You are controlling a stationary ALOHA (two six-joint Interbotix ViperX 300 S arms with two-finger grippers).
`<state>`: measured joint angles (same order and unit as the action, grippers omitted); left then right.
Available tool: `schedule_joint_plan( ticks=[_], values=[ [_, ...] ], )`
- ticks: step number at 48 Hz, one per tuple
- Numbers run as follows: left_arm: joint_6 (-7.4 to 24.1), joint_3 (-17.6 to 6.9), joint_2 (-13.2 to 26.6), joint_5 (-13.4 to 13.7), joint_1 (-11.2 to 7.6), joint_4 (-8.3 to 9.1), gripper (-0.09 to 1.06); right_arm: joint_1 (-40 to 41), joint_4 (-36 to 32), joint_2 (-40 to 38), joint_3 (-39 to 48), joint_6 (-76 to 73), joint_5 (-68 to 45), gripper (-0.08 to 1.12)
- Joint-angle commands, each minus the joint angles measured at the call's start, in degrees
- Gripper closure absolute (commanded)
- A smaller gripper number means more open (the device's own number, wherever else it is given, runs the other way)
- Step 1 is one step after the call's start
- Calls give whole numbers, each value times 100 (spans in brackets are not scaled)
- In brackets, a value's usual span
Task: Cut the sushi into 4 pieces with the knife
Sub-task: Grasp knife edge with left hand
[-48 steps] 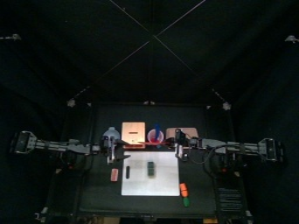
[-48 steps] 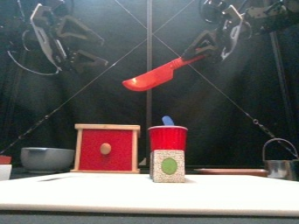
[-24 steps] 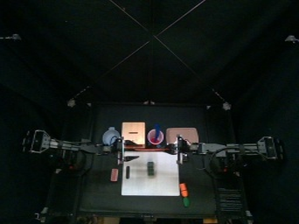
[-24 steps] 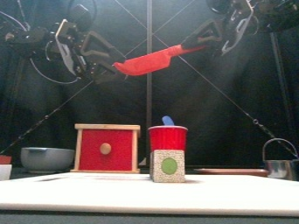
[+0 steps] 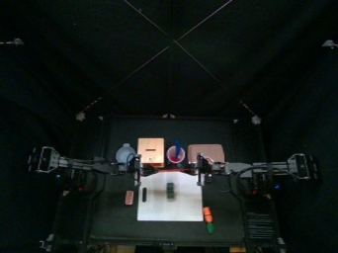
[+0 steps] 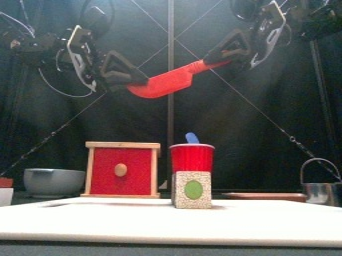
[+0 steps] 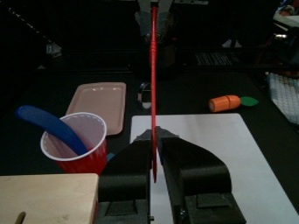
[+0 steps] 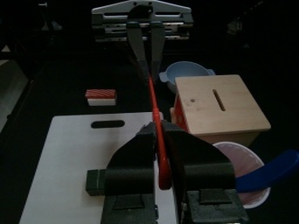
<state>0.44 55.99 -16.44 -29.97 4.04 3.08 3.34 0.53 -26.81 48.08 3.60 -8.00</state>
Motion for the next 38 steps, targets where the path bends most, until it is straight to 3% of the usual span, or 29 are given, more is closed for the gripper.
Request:
schedule_joint_plan(
  ticks=[1, 11, 20, 28, 38],
  values=[
    [-9, -114, 9, -53, -9, 44, 46, 44, 0, -35, -132, 18, -97, 101],
    [-9, -105, 9, -53, -18, 70, 21, 35, 0, -35, -132, 9, -149, 101],
    [0, -35, 9, -53, 44, 62, 21, -18, 0, -35, -123, 18, -158, 101],
    [0, 0, 35, -53, 70, 79, 32, -18, 0, -44, -114, 18, -264, 101],
    [9, -9, 35, -79, 132, 79, 60, -35, 53, 70, -44, -9, -264, 101]
  ],
)
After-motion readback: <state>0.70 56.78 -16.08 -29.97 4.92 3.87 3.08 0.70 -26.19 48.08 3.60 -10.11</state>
